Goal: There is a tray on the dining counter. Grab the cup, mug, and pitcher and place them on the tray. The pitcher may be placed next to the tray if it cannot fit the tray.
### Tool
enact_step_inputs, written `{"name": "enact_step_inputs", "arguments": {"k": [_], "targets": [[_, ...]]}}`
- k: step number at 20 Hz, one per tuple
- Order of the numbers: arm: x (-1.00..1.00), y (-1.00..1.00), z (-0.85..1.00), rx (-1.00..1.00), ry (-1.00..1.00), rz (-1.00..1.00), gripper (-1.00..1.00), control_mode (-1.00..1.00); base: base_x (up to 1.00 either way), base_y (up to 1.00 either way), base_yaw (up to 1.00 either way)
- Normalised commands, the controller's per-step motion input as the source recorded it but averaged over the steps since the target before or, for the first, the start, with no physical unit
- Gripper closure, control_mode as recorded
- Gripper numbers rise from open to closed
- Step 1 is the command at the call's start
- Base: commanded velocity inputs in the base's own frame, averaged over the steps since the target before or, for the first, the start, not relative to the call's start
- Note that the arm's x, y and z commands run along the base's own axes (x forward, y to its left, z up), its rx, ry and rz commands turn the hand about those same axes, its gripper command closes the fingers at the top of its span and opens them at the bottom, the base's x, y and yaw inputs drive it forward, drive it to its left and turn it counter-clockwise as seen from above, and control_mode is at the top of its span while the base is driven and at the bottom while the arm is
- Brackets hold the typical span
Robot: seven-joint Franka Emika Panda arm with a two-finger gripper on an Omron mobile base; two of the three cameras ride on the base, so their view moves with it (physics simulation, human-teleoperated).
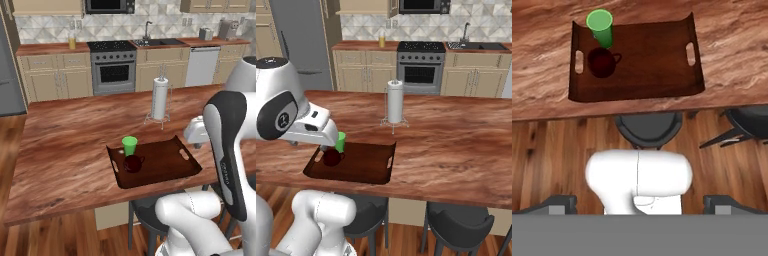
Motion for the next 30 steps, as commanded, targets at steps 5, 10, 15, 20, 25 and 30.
{"name": "enact_step_inputs", "arguments": {"k": [5,10,15,20,25,30], "targets": [[0.0,0.17,0.0,0.0,0.0,0.04,-1.0,-1.0,0.0,0.0,0.0],[0.0,0.04,0.0,0.0,0.0,0.0,-1.0,1.0,-0.38,0.11,0.0],[0.0,0.0,0.0,0.0,0.0,0.0,-1.0,1.0,-1.0,0.32,-0.01],[0.0,0.0,0.0,0.0,0.0,0.0,-1.0,1.0,-0.93,0.91,0.0],[0.0,0.0,0.0,0.0,0.0,0.0,-1.0,1.0,-0.17,1.0,0.0],[0.0,0.0,0.0,0.0,0.0,0.0,-1.0,1.0,0.08,1.0,0.0]]}}
